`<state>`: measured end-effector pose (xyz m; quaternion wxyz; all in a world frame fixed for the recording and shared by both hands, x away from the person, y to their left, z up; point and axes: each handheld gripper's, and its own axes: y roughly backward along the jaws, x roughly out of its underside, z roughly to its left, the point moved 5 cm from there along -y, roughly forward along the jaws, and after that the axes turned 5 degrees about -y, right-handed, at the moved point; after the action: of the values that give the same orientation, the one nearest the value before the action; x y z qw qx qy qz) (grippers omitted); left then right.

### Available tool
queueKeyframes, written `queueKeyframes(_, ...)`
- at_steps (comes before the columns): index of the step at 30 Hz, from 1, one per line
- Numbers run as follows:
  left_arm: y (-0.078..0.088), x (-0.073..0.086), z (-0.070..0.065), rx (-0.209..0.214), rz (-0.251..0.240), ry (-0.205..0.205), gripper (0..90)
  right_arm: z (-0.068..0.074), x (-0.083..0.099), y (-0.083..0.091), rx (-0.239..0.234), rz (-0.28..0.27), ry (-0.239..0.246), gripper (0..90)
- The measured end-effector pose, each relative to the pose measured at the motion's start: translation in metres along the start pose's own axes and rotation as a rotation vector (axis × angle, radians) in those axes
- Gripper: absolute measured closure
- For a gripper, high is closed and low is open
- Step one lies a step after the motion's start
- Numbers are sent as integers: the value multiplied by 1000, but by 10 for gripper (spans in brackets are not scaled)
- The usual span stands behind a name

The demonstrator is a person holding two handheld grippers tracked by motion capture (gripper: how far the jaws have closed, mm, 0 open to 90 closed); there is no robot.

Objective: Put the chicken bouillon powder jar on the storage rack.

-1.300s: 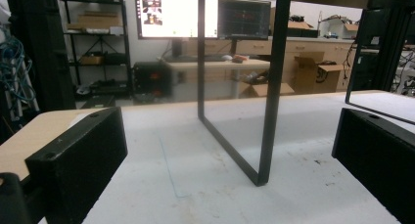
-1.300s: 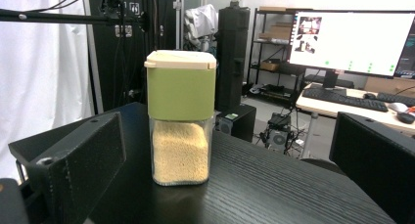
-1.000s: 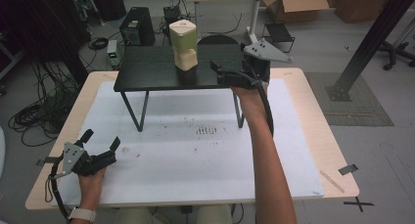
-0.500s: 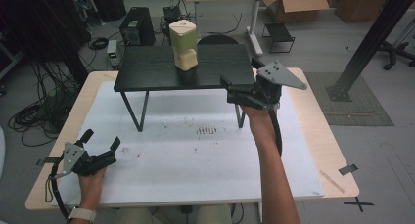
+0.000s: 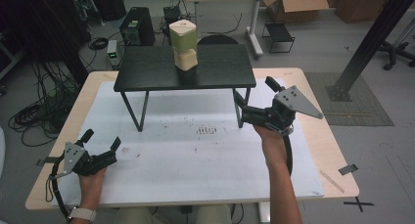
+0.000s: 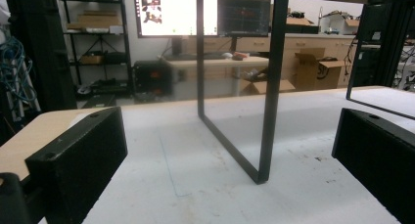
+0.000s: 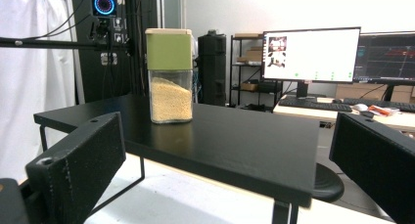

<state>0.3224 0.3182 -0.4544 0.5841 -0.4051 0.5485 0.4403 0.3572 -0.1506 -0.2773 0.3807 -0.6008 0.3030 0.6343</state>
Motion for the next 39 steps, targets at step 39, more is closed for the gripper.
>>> queueKeyframes(39, 0, 0, 0, -1, -2, 2, 2, -30, 102, 61, 114, -7, -23, 0)
